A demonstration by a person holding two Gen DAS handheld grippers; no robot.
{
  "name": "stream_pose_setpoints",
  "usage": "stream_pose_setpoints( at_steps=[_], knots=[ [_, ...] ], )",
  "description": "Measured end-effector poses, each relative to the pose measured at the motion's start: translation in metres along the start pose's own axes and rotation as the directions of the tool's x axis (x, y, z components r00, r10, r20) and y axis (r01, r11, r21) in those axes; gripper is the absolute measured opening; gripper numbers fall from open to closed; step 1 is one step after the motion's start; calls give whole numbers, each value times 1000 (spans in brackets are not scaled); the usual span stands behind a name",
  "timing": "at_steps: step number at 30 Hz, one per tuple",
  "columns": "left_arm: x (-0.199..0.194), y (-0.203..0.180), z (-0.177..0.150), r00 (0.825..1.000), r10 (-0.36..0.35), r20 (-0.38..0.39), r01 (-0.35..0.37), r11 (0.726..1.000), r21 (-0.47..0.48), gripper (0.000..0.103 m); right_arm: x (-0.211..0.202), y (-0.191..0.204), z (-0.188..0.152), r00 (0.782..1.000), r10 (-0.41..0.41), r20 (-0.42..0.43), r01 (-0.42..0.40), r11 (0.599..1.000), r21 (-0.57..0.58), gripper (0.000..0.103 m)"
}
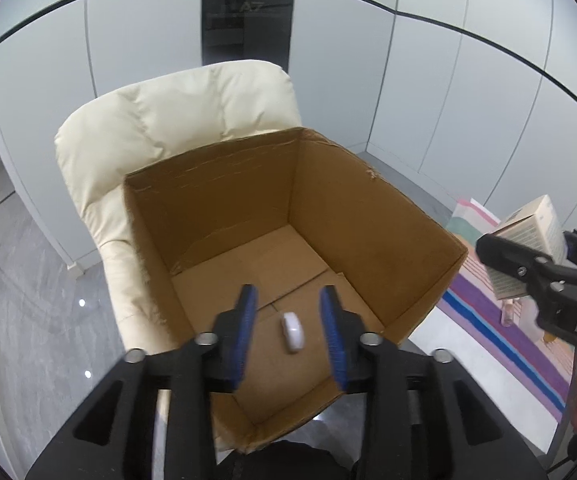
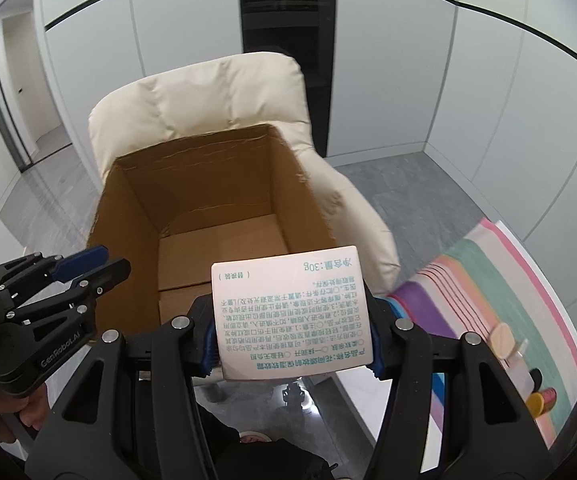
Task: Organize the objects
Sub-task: 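Open the left tool over the box while the right tool releases the white box inside, then withdraw both tools from the cardboard box back toward the table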
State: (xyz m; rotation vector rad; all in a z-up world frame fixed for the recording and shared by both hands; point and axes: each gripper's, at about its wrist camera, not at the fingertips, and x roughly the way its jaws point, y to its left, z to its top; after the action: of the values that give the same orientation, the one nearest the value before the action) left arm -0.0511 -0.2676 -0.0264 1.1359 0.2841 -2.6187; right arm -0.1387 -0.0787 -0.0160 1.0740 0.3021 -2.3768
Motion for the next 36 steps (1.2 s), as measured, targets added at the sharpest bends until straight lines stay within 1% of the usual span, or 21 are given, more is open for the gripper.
stream_pose_setpoints(
  at_steps=[1,2,3,5,6,7,8,11,14,21,25,27,28,29,31,34,36],
  knots=[
    [0,4,1,1000,2,1,-2,1000,-10,56,2,6,1,1000,6,-2,-6,1000,-9,57],
    [-1,8,0,1000,3,2,-3,1000,-21,63,4,11,2,1000,11,-4,-11,1000,-15,57],
    [-2,13,0,1000,2,4,-2,1000,-30,66,7,13,4,1000,16,-7,-16,1000,-19,57],
    [-4,21,0,1000,8,7,-8,999,-37,77,11,23,7,1000,29,-11,-30,999,-32,57],
    [-6,26,0,1000,19,14,-18,999,-44,80,13,27,8,999,33,-13,-34,999,-40,57],
    [-9,31,-1,999,35,22,-33,998,-56,88,15,32,9,999,37,-15,-38,998,-47,57],
    [-12,35,-2,998,46,32,-44,997,-66,94,17,37,10,999,41,-18,-42,998,-54,57],
    [-21,51,-3,996,70,48,-65,993,-94,98,24,48,14,998,63,-31,-65,996,-64,57],
    [-29,64,-6,991,114,73,-106,989,-108,102,28,59,19,997,77,-31,-79,994,-76,57],
    [-37,90,-12,988,139,65,-128,980,-152,102,39,83,24,992,112,-52,-117,989,-92,58],
    [-38,97,-13,987,151,59,-140,977,-160,102,40,92,26,991,123,-50,-128,986,-106,58],
    [-37,98,-13,986,154,57,-143,977,-160,102,40,94,26,992,120,-44,-124,986,-113,65],
    [-36,98,-12,986,154,57,-143,977,-160,102,40,94,26,992,116,-41,-120,986,-114,73],
    [-36,98,-12,986,154,58,-143,977,-159,102,40,93,25,993,110,-37,-114,987,-112,76],
    [-35,97,-12,988,146,59,-135,978,-159,102,40,90,25,994,107,-36,-110,988,-104,78],
    [-33,93,-11,987,147,60,-136,978,-155,102,41,83,25,994,99,-35,-102,992,-81,89],
    [-32,89,-10,988,141,58,-131,980,-149,102,43,79,25,995,98,-37,-100,992,-72,91]
  ],
)
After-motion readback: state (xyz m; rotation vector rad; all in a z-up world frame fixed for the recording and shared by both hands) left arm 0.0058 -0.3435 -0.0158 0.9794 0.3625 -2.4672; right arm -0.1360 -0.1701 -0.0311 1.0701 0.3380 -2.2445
